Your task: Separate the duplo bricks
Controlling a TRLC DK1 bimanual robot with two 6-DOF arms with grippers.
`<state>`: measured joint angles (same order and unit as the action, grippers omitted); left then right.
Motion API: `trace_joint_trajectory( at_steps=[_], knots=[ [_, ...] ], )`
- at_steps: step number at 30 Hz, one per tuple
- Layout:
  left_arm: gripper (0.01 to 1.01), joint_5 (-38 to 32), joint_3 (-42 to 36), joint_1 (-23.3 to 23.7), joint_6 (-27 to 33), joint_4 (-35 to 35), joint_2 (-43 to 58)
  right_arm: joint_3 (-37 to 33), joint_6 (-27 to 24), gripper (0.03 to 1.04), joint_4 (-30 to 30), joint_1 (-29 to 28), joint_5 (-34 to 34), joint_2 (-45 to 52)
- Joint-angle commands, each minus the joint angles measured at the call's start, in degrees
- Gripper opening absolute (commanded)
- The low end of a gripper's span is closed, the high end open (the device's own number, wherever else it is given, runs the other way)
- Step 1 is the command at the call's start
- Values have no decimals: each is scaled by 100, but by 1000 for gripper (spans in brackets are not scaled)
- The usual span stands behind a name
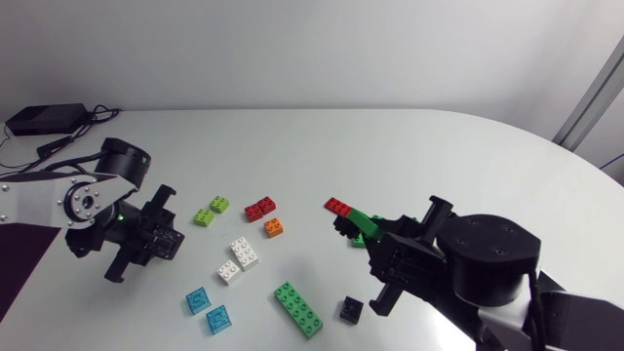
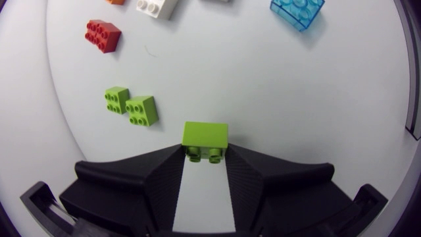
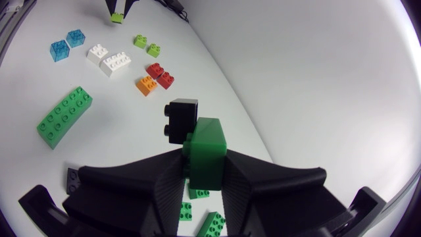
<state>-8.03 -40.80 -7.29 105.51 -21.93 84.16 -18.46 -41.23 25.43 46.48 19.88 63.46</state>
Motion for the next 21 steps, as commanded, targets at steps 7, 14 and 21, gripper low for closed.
trace_joint_trajectory(
  at_steps=[7,14,21],
  knots=[
    [197,-541,-403,-502,452,585,883,150,-69,251,-56,2,7,-106],
    [203,-805,-420,-677,452,682,1182,185,-51,252,-100,10,7,-159],
    [820,-823,-394,-730,417,717,1199,158,-16,252,-100,45,7,-159]
  ],
)
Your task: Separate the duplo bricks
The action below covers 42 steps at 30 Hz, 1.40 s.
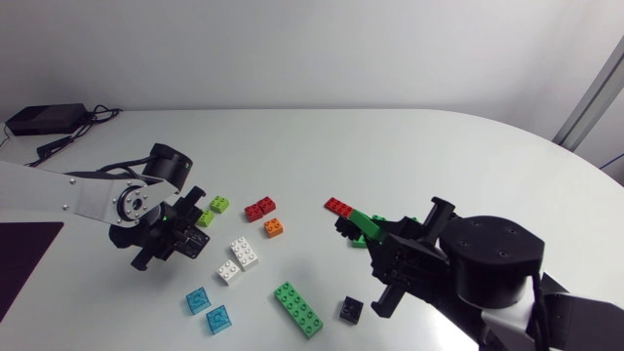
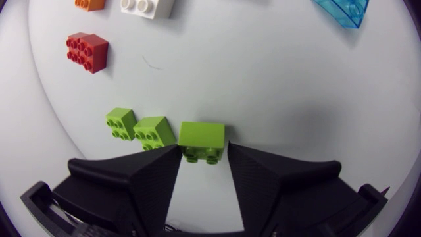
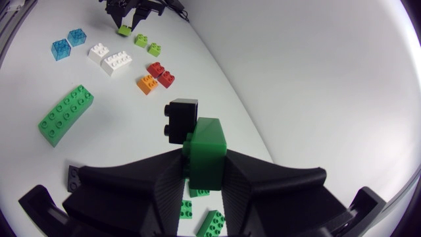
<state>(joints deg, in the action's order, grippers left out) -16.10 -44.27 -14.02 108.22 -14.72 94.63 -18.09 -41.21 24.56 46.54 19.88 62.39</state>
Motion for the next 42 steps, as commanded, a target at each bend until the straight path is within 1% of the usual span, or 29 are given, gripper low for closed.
trace_joint_trajectory(
  at_steps=[1,4,7,10,11,13,15,17,19,22,25,27,29,31,32,34,36,38,40,42],
  knots=[
    [869,-16,-47,-74,146,-4,126,121,-19,251,-12,48,7,-52],
    [975,-7,-47,-92,41,-4,38,121,-19,252,-30,74,7,-60],
    [985,19,-117,-118,-109,-4,-50,130,-10,252,-47,118,42,-96],
    [985,353,-416,-154,-451,-40,-314,104,61,251,-214,136,60,-298],
    [985,590,-600,-154,-680,-163,-445,86,122,252,-337,127,51,-421],
    [985,1003,-1005,-154,-1216,-655,-639,42,289,251,-575,109,-19,-658],
    [985,1636,-1356,-171,-1902,-1068,-832,-2,518,251,-812,74,-186,-860],
    [985,2243,-1488,-268,-2737,-1138,-955,-90,852,251,-1058,-49,-441,-983],
    [985,2568,-1330,-444,-3194,-1112,-1069,-222,1177,251,-1313,-313,-801,-1045],
    [984,2998,-943,-716,-3976,-602,-1272,-450,1607,251,-1629,-638,-1241,-1045],
    [982,3121,-389,-1120,-4661,233,-1553,-723,1959,251,-1937,-902,-1566,-992],
    [975,3139,-47,-1402,-4995,787,-1711,-942,2161,251,-2183,-1042,-1777,-922],
    [972,3139,129,-1621,-5189,1147,-1790,-1171,2337,251,-2438,-1218,-2041,-781],
    [966,3139,252,-1780,-5250,1490,-1825,-1461,2618,251,-2790,-1605,-2700,-491],
    [957,3139,296,-1859,-5294,1639,-1834,-1593,2741,251,-2860,-1851,-3043,-333],
    [956,3104,402,-2026,-5364,2008,-1825,-1751,2873,251,-2957,-2123,-3429,-60],
    [951,3016,490,-2210,-5549,2360,-1834,-1812,2979,251,-2948,-2246,-3605,98],
    [939,2893,595,-2360,-5830,2870,-1790,-1848,3102,251,-2904,-2413,-3904,195],
    [930,2814,630,-2404,-6103,3335,-1658,-1856,3242,251,-2798,-2580,-4159,318],
    [926,2761,630,-2456,-6243,3555,-1526,-1865,3330,251,-2728,-2651,-4291,414]
  ],
)
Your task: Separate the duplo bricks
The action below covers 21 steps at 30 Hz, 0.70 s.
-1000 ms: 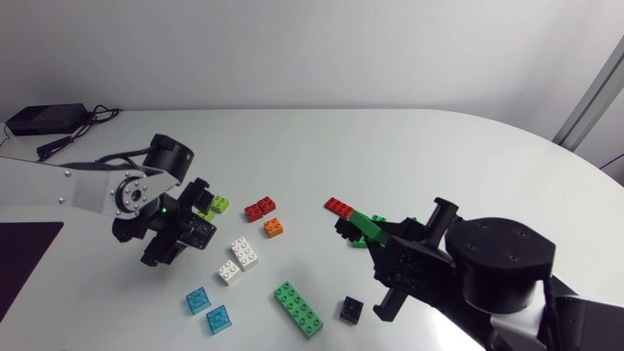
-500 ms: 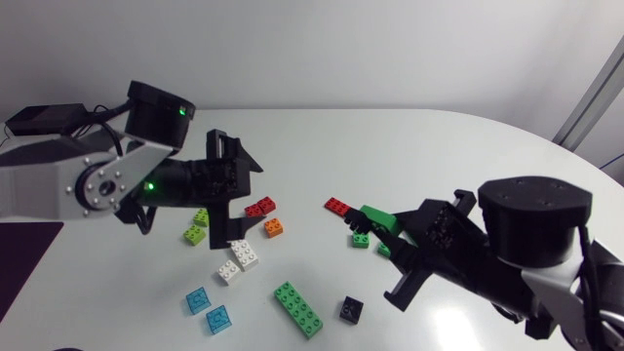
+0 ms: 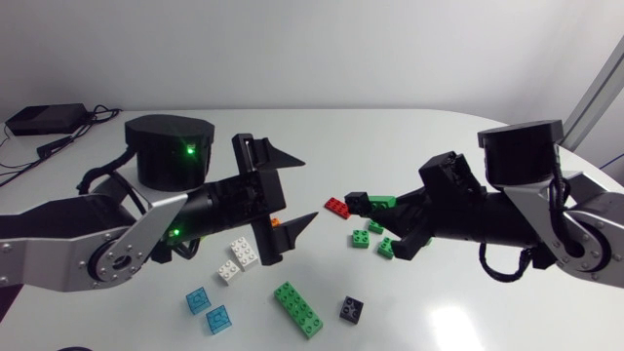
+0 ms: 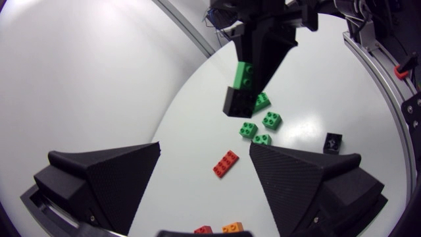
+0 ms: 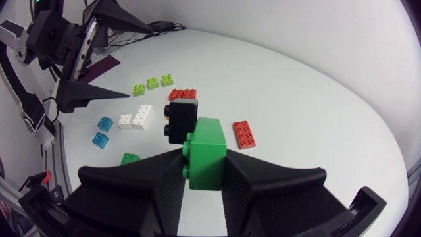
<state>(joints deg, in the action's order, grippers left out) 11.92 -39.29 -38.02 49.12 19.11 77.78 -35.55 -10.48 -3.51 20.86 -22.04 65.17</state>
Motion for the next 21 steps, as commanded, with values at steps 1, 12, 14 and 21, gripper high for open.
trace_joint_trajectory(
  at_steps=[1,12,14,21],
  knots=[
    [926,-85,132,-109,-404,330,273,-128,301,251,122,-153,-204,207],
    [910,-445,26,-584,-606,1068,853,-497,582,251,-62,-311,-731,365],
    [910,-516,9,-619,-614,1209,932,-541,591,251,-71,-311,-775,435],
    [908,-718,-97,-760,-650,1552,1117,-637,617,251,-62,-223,-872,690]
  ],
)
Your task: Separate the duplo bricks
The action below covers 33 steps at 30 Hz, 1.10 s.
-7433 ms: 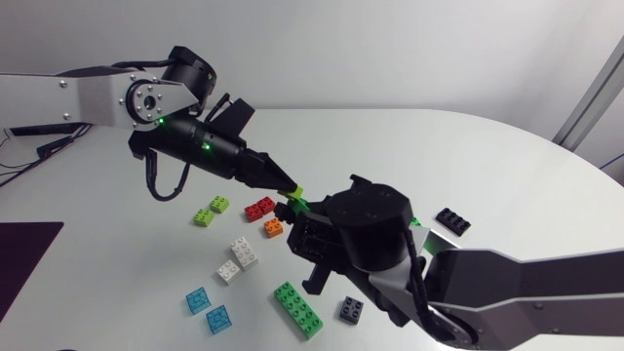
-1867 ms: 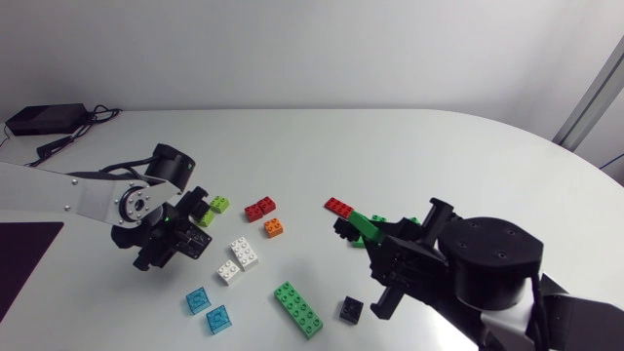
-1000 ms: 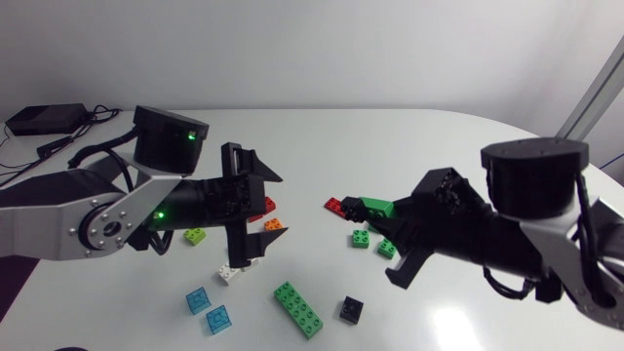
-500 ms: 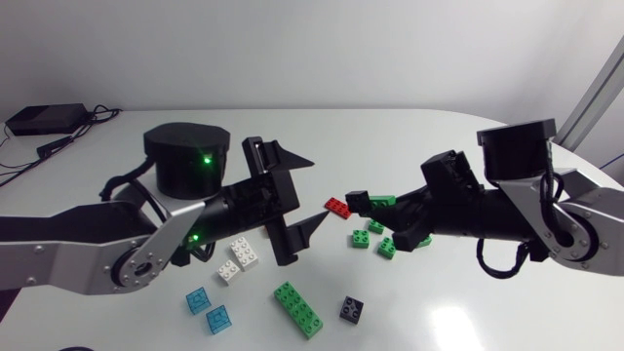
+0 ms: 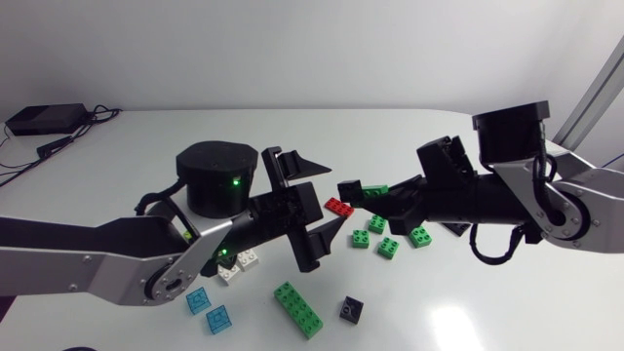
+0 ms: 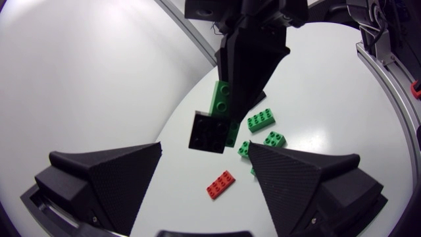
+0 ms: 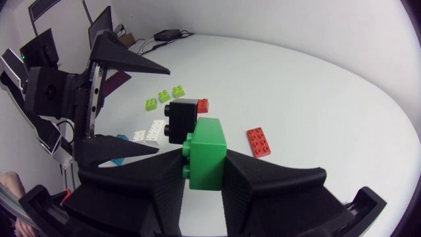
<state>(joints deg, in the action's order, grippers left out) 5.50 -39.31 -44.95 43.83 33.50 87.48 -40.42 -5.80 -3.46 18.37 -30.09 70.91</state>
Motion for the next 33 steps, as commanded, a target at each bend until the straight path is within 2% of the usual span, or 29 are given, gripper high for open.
trace_joint_trajectory(
  at_steps=[1,10,16,21,23,29,33],
  knots=[
    [908,-110,-94,-102,-121,201,181,-159,158,251,-67,53,-68,151],
    [849,-304,-235,-295,-103,447,507,-176,176,251,-102,114,-112,133],
    [749,-348,-270,-295,-33,553,621,-124,167,251,-128,114,-129,80],
    [611,-391,-270,-295,29,641,656,-115,167,251,-172,114,-129,10],
    [585,-409,-261,-295,37,676,656,-97,167,251,-172,114,-120,1],
    [277,-444,-217,-295,81,764,647,-62,167,251,-172,123,-120,-34],
    [244,-444,-174,-304,134,772,603,-36,158,251,-163,123,-103,-69]
  ],
)
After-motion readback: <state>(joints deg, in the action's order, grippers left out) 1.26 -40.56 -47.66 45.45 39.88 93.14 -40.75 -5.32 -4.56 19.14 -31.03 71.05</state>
